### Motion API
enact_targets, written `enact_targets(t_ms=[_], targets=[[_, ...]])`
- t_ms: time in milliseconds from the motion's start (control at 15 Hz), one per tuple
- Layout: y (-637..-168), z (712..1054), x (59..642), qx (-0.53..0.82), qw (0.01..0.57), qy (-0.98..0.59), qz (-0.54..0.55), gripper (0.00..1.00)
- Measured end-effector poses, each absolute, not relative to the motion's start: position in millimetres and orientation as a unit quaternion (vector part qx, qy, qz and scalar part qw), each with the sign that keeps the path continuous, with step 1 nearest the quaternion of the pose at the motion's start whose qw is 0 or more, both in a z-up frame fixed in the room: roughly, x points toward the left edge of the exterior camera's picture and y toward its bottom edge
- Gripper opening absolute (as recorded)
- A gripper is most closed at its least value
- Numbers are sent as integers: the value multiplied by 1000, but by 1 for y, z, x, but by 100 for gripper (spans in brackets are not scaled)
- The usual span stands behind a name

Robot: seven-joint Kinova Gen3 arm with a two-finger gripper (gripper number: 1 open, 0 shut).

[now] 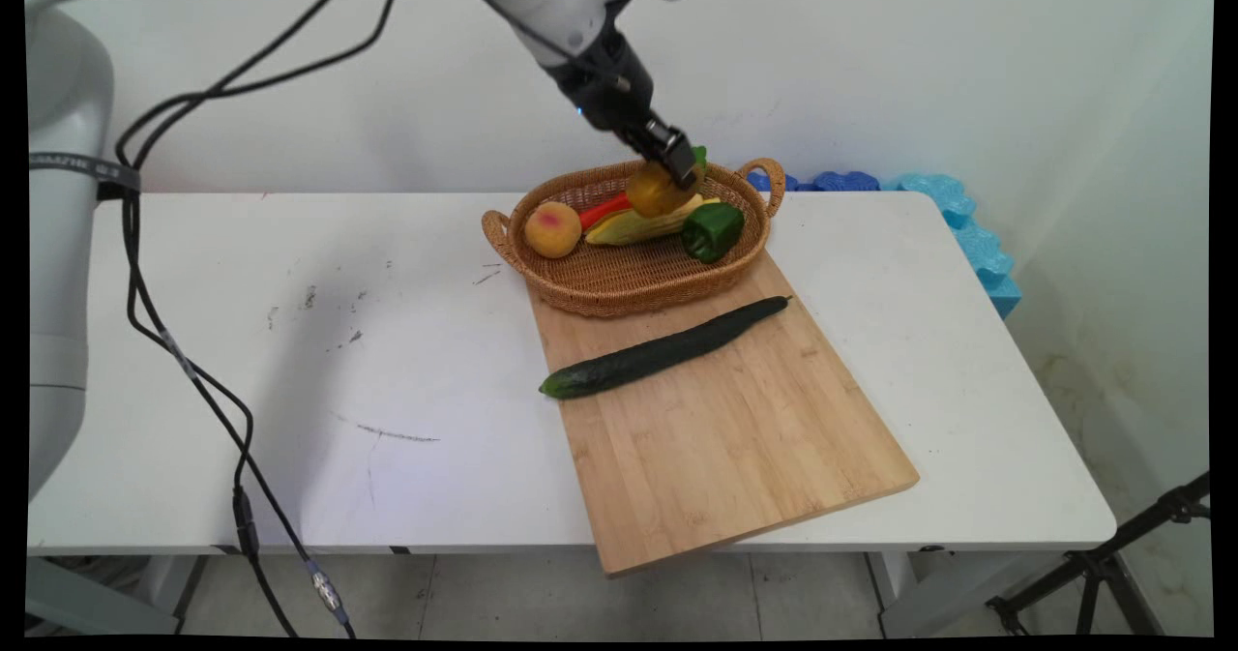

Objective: Place the picked object on the cutting board

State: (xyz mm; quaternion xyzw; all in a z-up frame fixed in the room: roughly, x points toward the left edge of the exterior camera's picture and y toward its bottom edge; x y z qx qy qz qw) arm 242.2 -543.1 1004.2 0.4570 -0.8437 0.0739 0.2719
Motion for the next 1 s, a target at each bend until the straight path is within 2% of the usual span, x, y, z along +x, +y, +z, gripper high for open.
enact_targets(t_ms=[133,467,1000], targets=[[-528,1032,230,450,287,-843,72,0],[-495,1067,191,437,310,-842,68,0],[-455,1048,135,419,312,-851,52,0]])
